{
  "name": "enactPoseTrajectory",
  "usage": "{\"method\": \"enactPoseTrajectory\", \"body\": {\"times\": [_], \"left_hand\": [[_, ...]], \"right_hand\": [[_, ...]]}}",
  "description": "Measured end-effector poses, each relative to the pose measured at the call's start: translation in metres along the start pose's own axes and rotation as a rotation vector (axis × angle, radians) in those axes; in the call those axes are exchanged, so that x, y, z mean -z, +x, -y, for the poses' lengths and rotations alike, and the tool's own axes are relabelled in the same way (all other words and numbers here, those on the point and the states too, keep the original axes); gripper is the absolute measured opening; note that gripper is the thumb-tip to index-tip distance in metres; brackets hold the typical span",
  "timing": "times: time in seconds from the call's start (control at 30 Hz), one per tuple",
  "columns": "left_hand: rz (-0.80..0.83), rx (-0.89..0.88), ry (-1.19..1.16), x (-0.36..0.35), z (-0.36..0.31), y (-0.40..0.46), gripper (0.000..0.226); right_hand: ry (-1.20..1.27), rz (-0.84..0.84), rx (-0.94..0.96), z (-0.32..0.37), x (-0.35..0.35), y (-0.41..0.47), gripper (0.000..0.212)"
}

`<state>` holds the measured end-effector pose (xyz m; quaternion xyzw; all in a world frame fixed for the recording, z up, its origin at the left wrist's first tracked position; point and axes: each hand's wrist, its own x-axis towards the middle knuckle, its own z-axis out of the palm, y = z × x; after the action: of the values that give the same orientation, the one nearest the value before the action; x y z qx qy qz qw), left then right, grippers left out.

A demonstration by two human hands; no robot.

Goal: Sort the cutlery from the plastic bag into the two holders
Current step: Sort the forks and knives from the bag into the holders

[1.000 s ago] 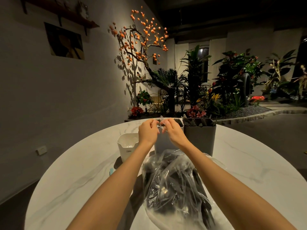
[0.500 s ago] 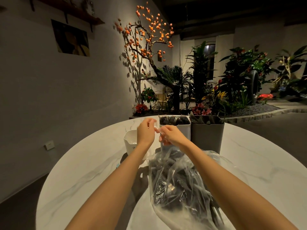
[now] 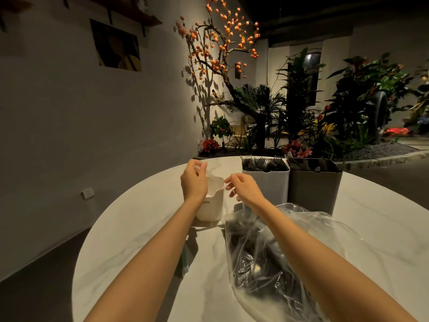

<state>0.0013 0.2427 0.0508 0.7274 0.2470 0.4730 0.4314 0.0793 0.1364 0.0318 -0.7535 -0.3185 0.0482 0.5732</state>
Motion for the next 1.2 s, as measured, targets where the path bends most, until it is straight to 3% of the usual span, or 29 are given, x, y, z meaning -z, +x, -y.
{"method": "enactPoseTrajectory", "body": {"times": [0.17,0.37,0.43,0.53,0.67,0.83,1.2], "left_hand": [[-0.029,-0.036,0.184,0.009,0.018,0.013,0.011],[0.289,-0.216,0.9,0.004,0.034,0.016,0.031],[0.324,-0.265,0.996,0.004,0.034,0.012,0.03],[0.303,-0.184,0.856,0.005,0.033,0.008,0.037],[0.254,-0.235,0.653,0.001,0.024,0.002,0.038],[0.37,-0.249,0.295,-0.008,-0.002,-0.022,0.028],[0.481,-0.291,0.1,-0.029,-0.046,-0.079,0.039]], "right_hand": [[0.01,-0.054,0.015,-0.006,-0.006,0.007,0.031],[-0.018,-0.012,-0.01,-0.016,-0.011,0.013,0.031],[-0.017,0.002,-0.009,-0.019,-0.011,0.014,0.031],[-0.031,0.006,-0.014,-0.018,-0.01,0.012,0.03],[-0.022,-0.004,-0.008,-0.01,-0.004,0.007,0.028],[0.045,-0.063,0.016,0.004,0.01,-0.007,0.025],[-0.016,-0.171,0.086,0.013,0.06,-0.046,0.038]]}}
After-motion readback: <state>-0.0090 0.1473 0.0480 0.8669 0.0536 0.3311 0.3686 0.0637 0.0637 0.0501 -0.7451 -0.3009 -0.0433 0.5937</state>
